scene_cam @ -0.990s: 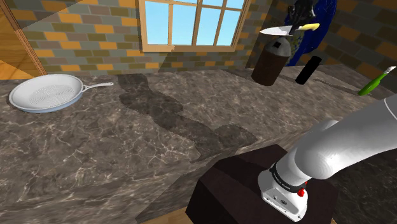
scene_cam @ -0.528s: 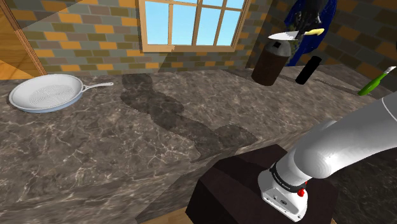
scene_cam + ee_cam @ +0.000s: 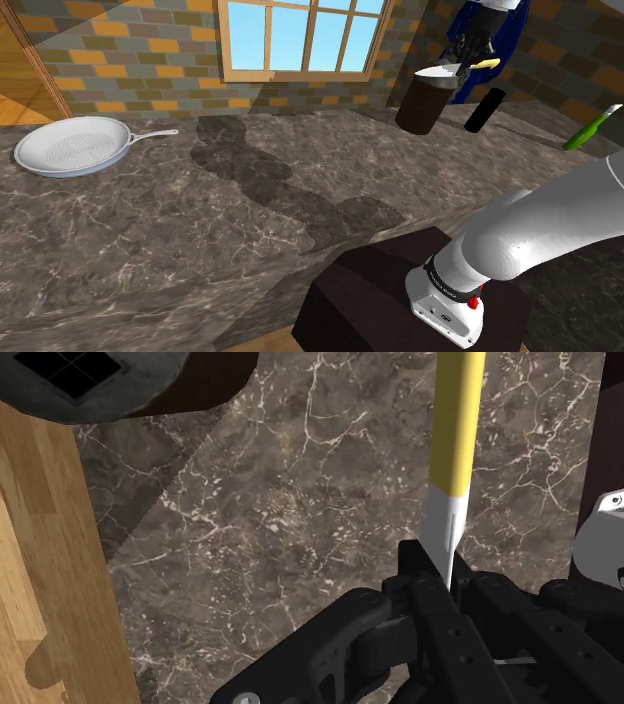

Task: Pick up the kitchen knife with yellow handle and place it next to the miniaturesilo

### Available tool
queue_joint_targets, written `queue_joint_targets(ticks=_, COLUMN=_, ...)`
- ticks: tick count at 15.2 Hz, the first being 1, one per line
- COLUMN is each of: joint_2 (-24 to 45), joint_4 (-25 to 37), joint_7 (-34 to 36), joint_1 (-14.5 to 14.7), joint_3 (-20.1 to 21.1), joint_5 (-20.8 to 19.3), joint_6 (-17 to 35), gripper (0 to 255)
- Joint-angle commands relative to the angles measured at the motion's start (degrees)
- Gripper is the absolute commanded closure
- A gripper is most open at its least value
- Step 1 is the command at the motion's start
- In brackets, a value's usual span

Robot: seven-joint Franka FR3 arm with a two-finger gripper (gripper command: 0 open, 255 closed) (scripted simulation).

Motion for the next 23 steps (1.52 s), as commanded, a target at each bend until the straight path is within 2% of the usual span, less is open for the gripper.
queue_joint_targets(ticks=1, joint_2=-0.7, joint_4=-2.2, joint_7=0.4, joint_1=-0.1, joint_3=0.1, joint_5=-0.4, joint_6=1.6, gripper=255)
queue_joint_targets(ticks=23, joint_2=-1.6, joint_4=-19.8, joint_7=1.5, joint_1=-1.1, joint_3=-1.6, joint_5=-1.9, joint_6=18.4, gripper=255)
